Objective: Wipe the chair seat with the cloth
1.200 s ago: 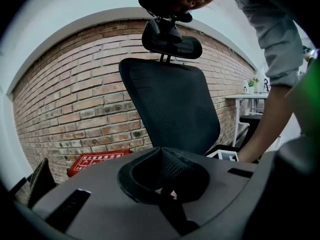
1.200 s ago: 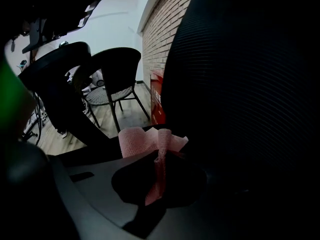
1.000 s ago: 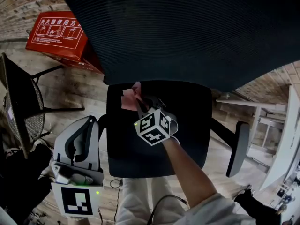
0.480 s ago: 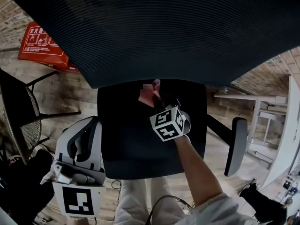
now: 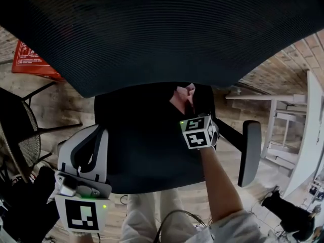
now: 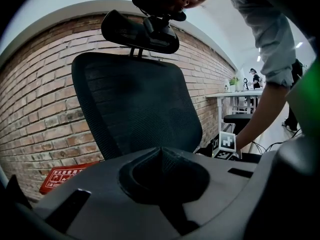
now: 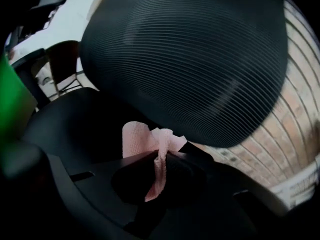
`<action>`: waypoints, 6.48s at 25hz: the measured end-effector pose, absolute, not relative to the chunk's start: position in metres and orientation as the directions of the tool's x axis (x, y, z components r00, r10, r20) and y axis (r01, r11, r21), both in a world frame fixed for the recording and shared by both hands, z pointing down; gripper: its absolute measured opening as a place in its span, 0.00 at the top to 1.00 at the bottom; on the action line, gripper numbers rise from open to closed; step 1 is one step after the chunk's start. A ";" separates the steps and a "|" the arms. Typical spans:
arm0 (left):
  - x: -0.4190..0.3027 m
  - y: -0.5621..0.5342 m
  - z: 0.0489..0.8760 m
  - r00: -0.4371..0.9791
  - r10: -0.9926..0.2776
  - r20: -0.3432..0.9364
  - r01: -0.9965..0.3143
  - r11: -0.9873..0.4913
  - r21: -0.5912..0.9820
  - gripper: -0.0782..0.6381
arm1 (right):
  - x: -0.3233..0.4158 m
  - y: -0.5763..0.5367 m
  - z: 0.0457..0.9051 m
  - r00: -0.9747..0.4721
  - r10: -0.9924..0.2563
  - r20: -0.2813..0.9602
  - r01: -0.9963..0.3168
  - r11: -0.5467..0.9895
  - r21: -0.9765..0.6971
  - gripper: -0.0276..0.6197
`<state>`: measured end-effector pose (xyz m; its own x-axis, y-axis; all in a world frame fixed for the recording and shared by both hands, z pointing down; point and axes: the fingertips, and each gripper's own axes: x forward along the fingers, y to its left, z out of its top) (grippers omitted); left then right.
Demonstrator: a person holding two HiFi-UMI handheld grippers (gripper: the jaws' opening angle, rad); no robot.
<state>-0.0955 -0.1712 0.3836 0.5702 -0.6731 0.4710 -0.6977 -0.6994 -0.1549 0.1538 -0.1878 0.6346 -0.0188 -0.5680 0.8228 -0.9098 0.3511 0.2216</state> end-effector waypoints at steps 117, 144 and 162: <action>-0.076 -0.107 0.356 0.559 -0.699 0.447 -0.703 -0.685 -0.192 0.87 | 0.209 0.013 0.619 0.097 -0.490 0.866 -0.970 0.147 0.191 0.87; -0.144 -0.085 0.355 0.449 -0.772 0.450 -0.789 -0.579 -0.207 0.87 | -0.062 0.053 0.624 -0.424 -0.354 0.834 -0.761 0.638 -0.117 0.87; -0.152 -0.077 0.356 0.449 -0.773 0.449 -0.794 -0.576 -0.197 0.87 | -0.138 0.079 0.612 -0.531 -0.265 0.805 -0.621 0.768 -0.157 0.87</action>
